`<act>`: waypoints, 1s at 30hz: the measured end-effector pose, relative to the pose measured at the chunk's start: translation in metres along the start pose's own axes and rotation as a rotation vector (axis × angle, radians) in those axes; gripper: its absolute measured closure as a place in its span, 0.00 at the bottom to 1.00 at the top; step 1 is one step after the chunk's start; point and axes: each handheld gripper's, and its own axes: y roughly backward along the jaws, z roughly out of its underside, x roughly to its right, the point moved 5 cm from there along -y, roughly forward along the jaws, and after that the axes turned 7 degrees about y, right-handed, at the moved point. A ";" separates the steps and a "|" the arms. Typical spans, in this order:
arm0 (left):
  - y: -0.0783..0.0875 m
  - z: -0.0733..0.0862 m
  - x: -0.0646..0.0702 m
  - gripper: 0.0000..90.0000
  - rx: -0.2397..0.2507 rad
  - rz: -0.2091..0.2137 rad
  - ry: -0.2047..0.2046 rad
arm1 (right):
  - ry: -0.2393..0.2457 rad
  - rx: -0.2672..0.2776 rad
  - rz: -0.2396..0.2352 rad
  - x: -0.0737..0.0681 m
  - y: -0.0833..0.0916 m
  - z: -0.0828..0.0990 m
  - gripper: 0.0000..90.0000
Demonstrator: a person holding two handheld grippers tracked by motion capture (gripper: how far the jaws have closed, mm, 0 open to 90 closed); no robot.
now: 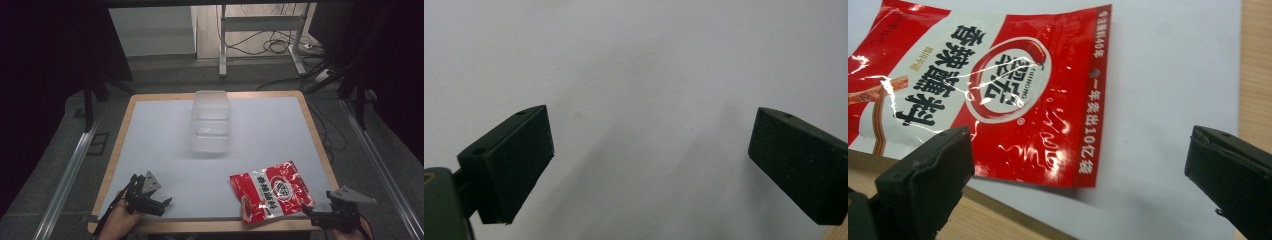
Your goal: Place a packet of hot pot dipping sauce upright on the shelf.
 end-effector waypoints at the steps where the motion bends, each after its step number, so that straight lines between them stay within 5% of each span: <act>1: 0.000 0.000 0.000 0.05 -0.001 0.000 0.000 | 0.006 0.000 -0.006 0.000 -0.001 -0.001 0.00; 9: 0.000 0.000 0.001 0.05 -0.006 -0.003 -0.009 | 0.051 -0.015 -0.073 -0.001 -0.014 -0.003 0.00; 30: -0.001 0.000 0.001 0.05 -0.010 -0.002 -0.018 | 0.049 -0.080 -0.168 -0.006 -0.036 -0.002 0.01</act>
